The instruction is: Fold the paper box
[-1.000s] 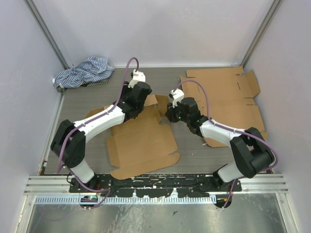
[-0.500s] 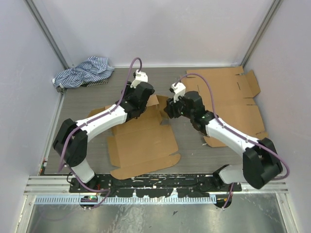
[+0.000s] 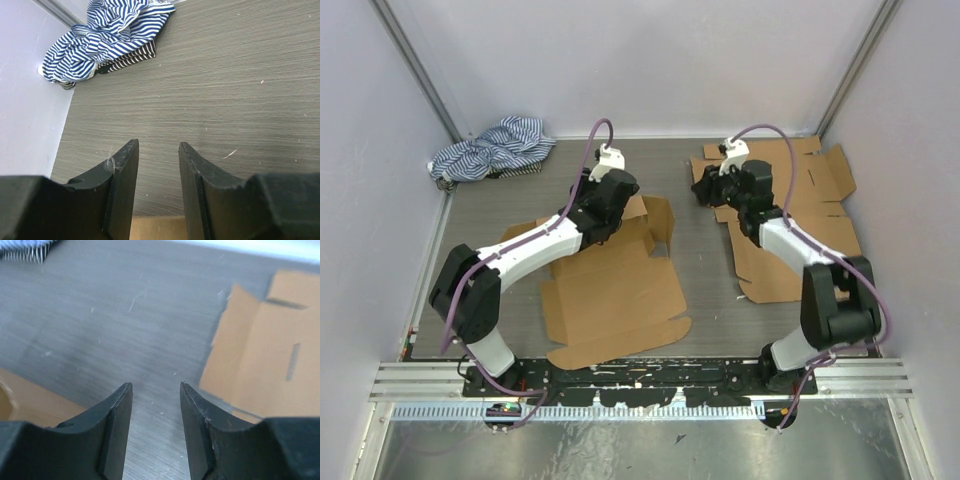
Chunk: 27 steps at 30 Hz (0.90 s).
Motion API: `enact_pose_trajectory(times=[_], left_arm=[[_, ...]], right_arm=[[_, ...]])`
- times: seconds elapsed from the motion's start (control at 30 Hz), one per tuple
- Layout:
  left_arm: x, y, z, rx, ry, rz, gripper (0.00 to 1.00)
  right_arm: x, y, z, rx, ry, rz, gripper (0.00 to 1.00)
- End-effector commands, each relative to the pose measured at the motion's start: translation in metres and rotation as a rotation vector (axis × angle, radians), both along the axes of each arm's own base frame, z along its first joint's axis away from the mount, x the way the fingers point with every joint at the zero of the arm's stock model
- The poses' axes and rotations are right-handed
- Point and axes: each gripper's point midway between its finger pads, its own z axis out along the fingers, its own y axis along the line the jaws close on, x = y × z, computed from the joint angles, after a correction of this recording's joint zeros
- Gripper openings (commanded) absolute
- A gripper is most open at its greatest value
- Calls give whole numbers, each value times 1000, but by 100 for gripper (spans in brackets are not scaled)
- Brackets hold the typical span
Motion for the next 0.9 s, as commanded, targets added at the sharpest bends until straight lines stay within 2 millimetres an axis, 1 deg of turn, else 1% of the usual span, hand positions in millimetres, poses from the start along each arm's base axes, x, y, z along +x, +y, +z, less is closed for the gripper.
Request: enact_pose_trajectory(times=[0.0,0.03,0.1,0.13,0.27,0.37,0.43,0.57,0.87], left_arm=[[-12,-7,-39,67,133,-54,46],[-12,-7,-39,67,133,-53,46],[-12,-7,-39,67,133,-54,46],[-12,-6,-39,68,134,-54,46],[-13,-6,-36,66,128,-54,46],[-12,-7,-34,61,126,-56,46],[-13,-7,-34,59,125,-58,45],[-13,-8,-32,50,123,-60,45],[-14,-10,-32,43,131,-71,45]], right_arm=[[-5,47,-6,55,-49,287,49],[-8,50,-12,62,-42,320,49],[-16,56,-13,93,-62,390,49],[-24,59,-12,118,-67,444,50],[-46,67,-13,174,-62,609,53],[-57,74,-13,199,-60,709,55],[-61,77,-14,212,-41,754,55],[-63,82,-18,207,-39,774,56],[-70,110,-22,192,-57,829,56]])
